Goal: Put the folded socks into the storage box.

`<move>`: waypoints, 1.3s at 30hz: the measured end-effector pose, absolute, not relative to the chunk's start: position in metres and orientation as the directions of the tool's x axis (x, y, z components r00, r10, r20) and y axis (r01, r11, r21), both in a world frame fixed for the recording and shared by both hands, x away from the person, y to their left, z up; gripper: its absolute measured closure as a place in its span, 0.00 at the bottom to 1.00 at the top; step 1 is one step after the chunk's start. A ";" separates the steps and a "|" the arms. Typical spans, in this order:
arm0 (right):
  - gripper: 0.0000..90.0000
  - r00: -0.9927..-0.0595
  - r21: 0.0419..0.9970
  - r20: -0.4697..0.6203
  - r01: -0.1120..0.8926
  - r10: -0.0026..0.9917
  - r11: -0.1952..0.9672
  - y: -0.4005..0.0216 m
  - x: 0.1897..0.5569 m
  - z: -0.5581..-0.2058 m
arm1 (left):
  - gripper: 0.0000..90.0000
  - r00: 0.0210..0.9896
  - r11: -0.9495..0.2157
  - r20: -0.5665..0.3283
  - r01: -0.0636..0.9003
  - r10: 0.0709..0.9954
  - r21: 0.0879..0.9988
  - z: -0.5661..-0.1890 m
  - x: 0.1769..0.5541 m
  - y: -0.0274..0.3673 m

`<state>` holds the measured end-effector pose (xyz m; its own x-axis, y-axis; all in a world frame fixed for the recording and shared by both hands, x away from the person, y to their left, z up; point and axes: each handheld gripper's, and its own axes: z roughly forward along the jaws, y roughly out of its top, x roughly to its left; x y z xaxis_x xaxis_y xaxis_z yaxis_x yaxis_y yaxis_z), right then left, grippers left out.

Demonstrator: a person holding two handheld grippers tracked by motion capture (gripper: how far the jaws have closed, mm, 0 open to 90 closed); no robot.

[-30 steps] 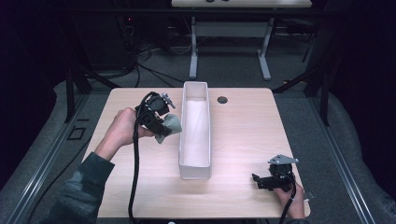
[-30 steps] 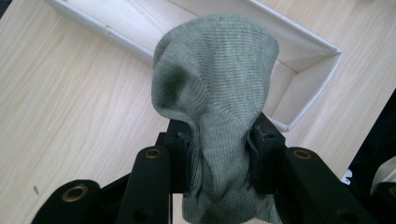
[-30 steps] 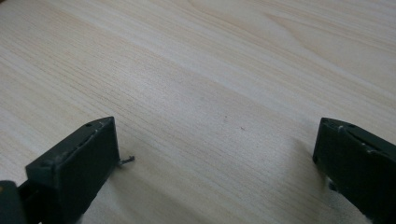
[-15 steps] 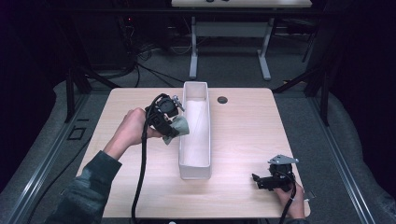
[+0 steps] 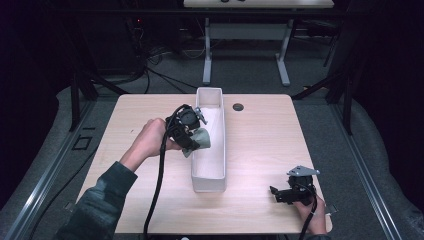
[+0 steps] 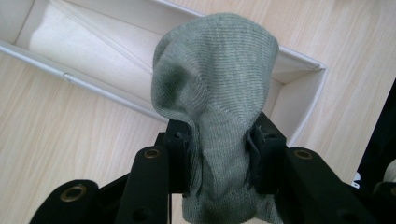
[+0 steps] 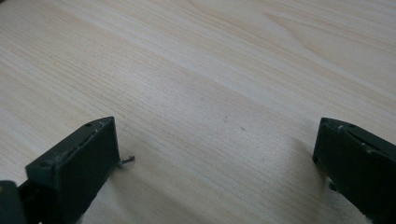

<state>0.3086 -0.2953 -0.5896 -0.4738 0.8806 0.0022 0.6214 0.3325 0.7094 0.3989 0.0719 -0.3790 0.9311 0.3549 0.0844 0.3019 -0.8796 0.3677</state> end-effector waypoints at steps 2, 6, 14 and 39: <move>0.00 -0.474 0.709 0.002 0.621 0.881 0.333 -0.295 0.309 -0.590 | 0.73 0.935 -0.883 0.085 0.293 0.345 0.366 -0.382 0.399 0.070; 0.00 -0.473 0.709 0.002 0.621 0.881 0.333 -0.295 0.309 -0.590 | 0.73 0.940 -0.890 0.087 0.279 0.329 0.360 -0.387 0.398 0.065; 0.00 -0.471 0.708 0.002 0.624 0.882 0.331 -0.295 0.308 -0.590 | 0.73 0.960 -0.913 0.086 0.223 0.267 0.342 -0.398 0.395 0.054; 0.00 -0.470 0.708 0.003 0.624 0.883 0.330 -0.295 0.308 -0.590 | 0.73 0.983 -0.947 0.059 0.149 0.173 0.283 -0.437 0.392 0.030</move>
<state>0.3081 -0.2951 -0.5895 -0.4702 0.8825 0.0031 0.6239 0.3299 0.7085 0.3923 0.0304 -0.4372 0.9832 0.1726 0.0590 0.1493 -0.9474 0.2831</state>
